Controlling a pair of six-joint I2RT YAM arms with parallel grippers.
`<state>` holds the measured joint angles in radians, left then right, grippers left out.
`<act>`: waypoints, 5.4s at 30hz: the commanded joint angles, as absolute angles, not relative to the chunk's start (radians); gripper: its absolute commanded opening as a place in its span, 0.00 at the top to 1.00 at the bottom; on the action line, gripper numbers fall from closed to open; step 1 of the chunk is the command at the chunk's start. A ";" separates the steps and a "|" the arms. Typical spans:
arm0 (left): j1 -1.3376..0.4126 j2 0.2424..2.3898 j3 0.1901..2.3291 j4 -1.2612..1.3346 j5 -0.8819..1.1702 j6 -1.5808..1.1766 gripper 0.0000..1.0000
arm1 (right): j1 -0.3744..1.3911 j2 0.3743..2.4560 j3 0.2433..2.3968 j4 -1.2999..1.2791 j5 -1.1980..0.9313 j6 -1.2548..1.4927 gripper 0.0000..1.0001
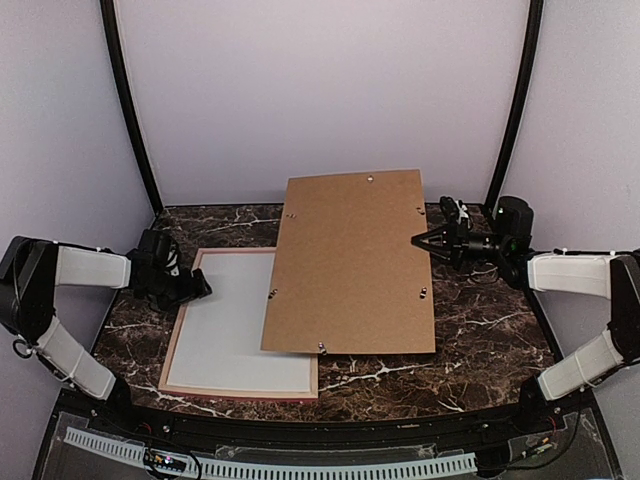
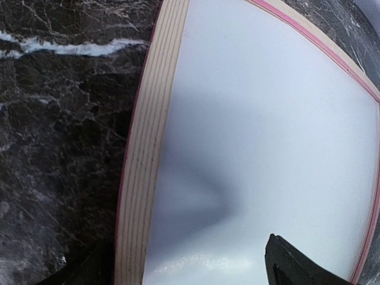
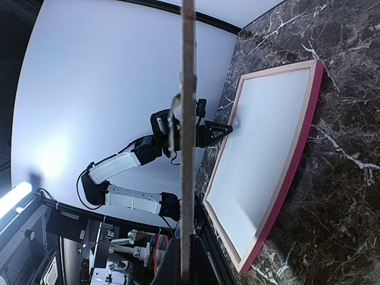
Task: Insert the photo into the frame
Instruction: Adjust the frame body at the center of the board, then place the backboard on the frame body.
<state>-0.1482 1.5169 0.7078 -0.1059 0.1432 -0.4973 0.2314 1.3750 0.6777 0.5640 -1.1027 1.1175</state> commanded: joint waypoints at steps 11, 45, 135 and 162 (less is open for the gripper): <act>-0.402 1.475 0.660 0.056 0.258 -0.722 0.08 | 0.225 1.425 0.707 0.468 -1.079 1.011 1.00; -0.335 1.521 0.809 -0.017 0.239 -0.557 0.04 | 0.419 1.843 0.865 0.756 -1.176 1.173 1.00; -0.316 1.606 0.746 0.104 0.349 -0.608 0.04 | 0.498 2.074 1.085 0.636 -1.105 1.077 1.00; -0.343 1.558 0.758 -0.018 0.260 -0.562 0.05 | 0.498 2.114 1.165 0.339 -1.046 0.859 1.00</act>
